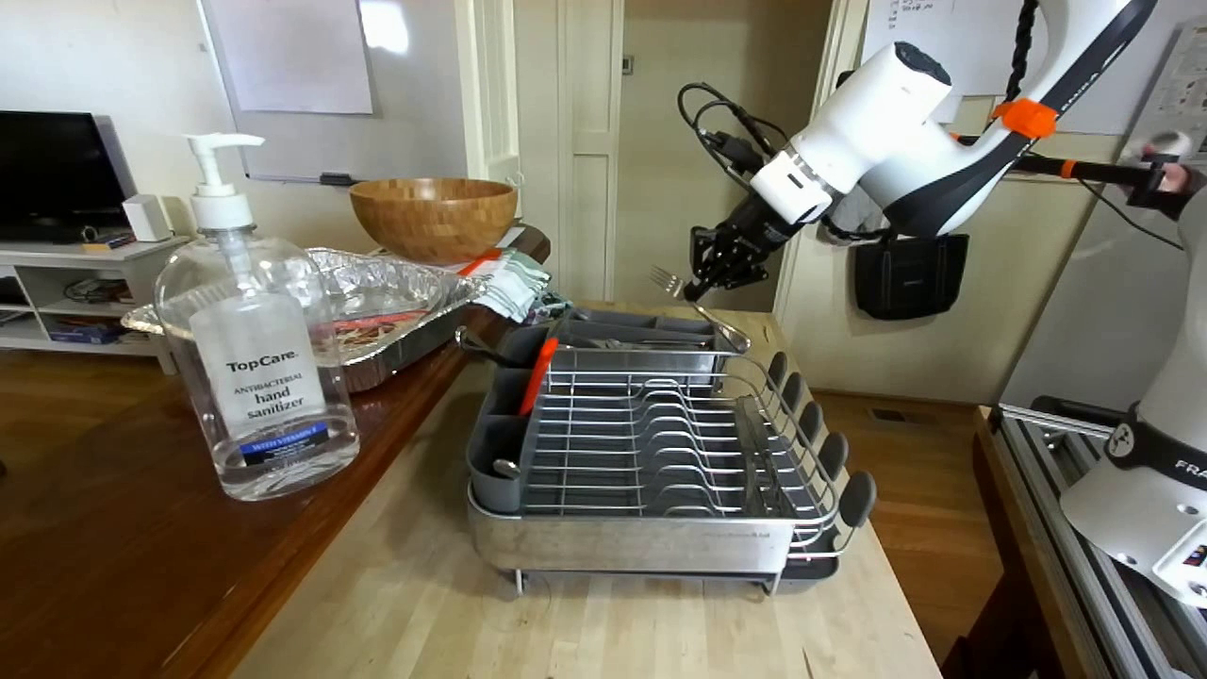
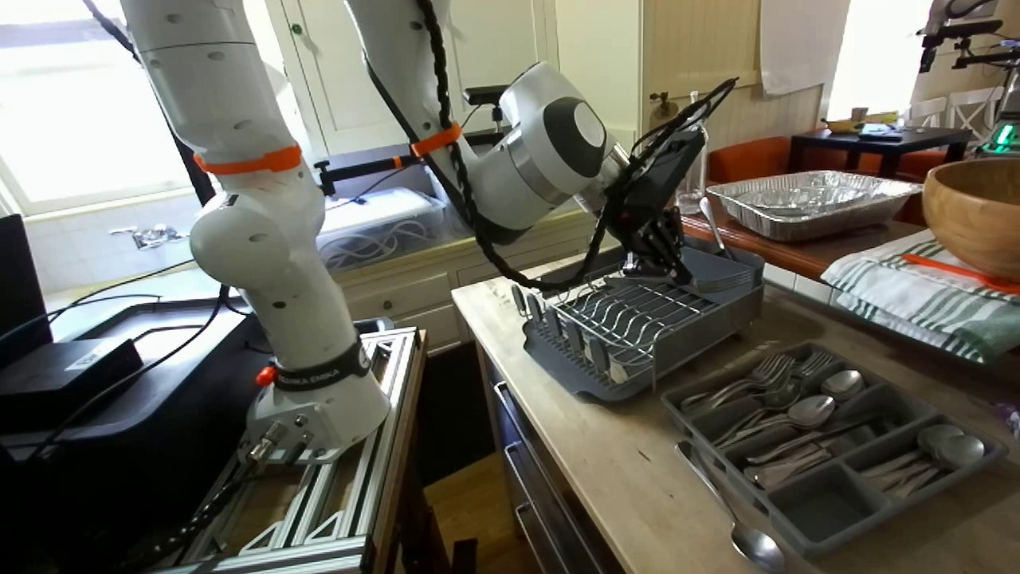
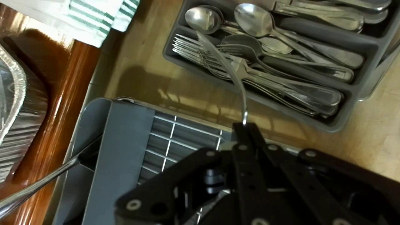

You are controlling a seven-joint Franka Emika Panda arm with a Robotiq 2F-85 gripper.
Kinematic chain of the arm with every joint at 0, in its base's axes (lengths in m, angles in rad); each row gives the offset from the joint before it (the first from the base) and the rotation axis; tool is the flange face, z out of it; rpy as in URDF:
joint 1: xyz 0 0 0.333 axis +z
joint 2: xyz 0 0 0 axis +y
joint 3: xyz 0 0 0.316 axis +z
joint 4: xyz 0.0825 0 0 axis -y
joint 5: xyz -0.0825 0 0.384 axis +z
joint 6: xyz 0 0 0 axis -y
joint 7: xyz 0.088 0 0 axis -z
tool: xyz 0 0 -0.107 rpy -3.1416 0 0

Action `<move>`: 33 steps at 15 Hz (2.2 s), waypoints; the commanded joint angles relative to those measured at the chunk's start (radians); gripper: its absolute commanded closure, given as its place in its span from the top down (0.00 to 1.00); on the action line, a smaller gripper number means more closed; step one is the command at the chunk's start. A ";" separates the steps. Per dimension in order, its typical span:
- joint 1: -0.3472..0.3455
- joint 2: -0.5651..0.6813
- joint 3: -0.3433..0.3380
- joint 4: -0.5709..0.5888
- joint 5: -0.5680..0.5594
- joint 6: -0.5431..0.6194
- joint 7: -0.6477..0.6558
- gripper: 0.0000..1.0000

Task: Put the forks in the gray tray

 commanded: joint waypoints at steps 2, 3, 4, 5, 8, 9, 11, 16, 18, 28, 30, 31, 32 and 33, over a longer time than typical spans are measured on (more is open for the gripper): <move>-0.110 0.008 0.116 0.004 -0.015 0.002 0.018 0.04; -0.111 0.010 0.120 0.004 -0.015 0.002 0.019 0.04; -0.112 0.010 0.122 0.004 -0.015 0.002 0.019 0.04; -0.113 0.010 0.122 0.004 -0.015 0.002 0.019 0.01; -0.083 0.023 0.037 -0.004 -0.037 0.077 -0.094 0.01; -0.093 0.033 0.022 -0.007 -0.054 0.118 -0.138 0.01; -0.191 0.071 0.061 0.006 -0.143 0.204 -0.171 0.01; -0.260 0.180 -0.040 0.095 -0.451 0.320 -0.148 0.01; -0.270 0.219 -0.086 0.167 -0.561 0.332 -0.090 0.01; -0.113 0.394 -0.179 0.557 -0.740 0.379 0.168 0.01; -0.101 0.415 -0.158 0.609 -0.736 0.440 0.136 0.01; -0.101 0.425 -0.146 0.631 -0.730 0.472 0.119 0.01; -0.107 0.429 -0.131 0.642 -0.720 0.501 0.091 0.01; -0.203 0.424 -0.013 0.670 -0.778 0.500 0.123 0.01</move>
